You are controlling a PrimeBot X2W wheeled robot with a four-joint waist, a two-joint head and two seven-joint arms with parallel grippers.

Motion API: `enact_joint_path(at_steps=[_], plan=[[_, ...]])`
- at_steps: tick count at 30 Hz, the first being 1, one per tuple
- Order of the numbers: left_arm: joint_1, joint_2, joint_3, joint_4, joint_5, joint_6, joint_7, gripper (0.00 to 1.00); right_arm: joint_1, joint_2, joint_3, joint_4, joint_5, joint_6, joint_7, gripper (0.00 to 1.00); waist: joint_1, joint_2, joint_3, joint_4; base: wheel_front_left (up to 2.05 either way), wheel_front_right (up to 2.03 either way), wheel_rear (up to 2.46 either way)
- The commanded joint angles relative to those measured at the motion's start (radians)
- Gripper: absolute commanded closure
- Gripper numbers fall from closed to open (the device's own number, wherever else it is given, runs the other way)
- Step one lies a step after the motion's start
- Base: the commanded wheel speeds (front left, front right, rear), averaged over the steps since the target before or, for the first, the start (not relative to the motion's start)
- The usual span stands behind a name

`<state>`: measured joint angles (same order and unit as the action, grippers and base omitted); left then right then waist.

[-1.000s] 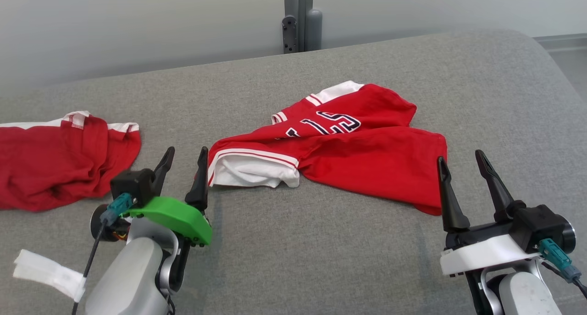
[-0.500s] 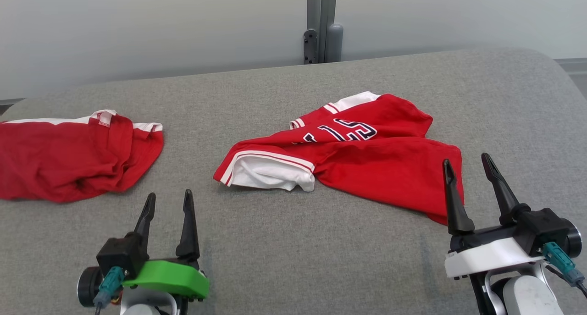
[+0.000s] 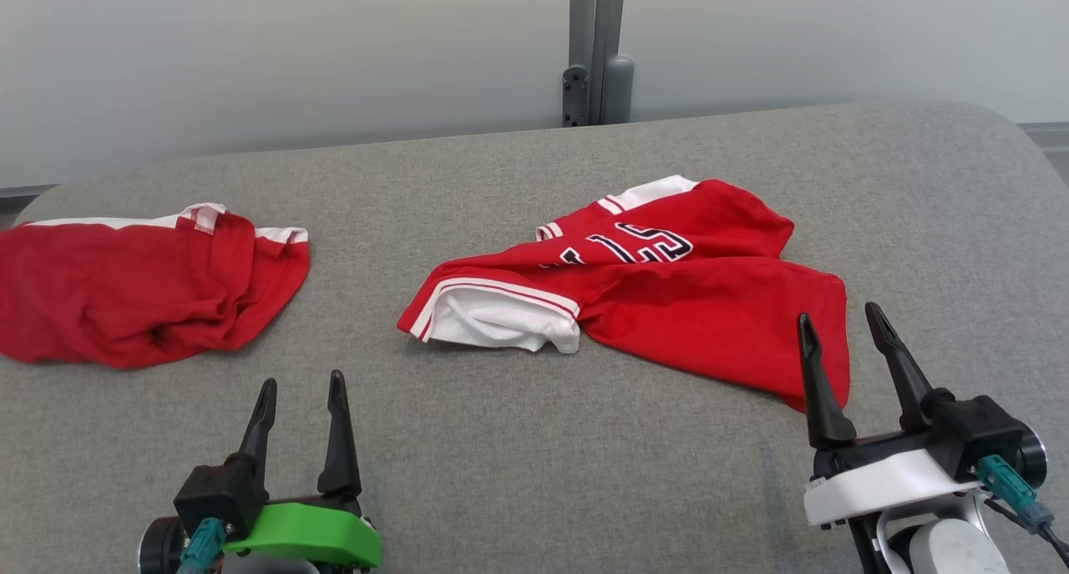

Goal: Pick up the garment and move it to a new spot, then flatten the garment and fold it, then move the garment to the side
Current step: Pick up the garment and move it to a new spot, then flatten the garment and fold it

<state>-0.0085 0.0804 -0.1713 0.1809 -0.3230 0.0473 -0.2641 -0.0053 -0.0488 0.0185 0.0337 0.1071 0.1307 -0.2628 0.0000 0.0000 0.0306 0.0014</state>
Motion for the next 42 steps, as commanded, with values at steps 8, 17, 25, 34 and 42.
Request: enact_joint_path(at_steps=[8,17,25,34,42], plan=[[0.020,-0.018,0.027,0.004,0.033,-0.023,-0.001,0.00,0.006,-0.003,0.002,0.018,0.007,0.000,-0.003,0.00,0.0000,0.0000,0.001,-0.002,0.00,0.00,0.00],[0.016,-0.026,0.043,0.007,0.052,-0.037,-0.001,0.00,-0.002,-0.003,0.001,0.024,0.008,0.000,-0.003,0.00,0.0000,0.0000,0.007,0.001,0.00,0.00,0.00],[0.010,-0.029,0.037,0.015,0.052,-0.048,-0.001,0.00,-0.009,-0.003,0.000,0.019,0.008,0.000,-0.003,0.00,0.0000,0.0000,0.022,0.003,0.00,0.00,0.00],[-0.072,-0.029,-0.060,0.112,0.028,-0.085,-0.001,0.00,-0.038,-0.003,0.007,0.005,-0.008,0.000,-0.003,0.00,0.0000,0.0000,0.083,-0.023,0.00,0.00,0.00],[-0.215,-0.029,-0.148,0.281,-0.105,-0.085,0.000,0.00,-0.082,-0.003,0.021,-0.004,-0.017,0.000,-0.003,0.00,0.0000,0.0000,0.162,-0.099,0.00,0.00,0.00]])
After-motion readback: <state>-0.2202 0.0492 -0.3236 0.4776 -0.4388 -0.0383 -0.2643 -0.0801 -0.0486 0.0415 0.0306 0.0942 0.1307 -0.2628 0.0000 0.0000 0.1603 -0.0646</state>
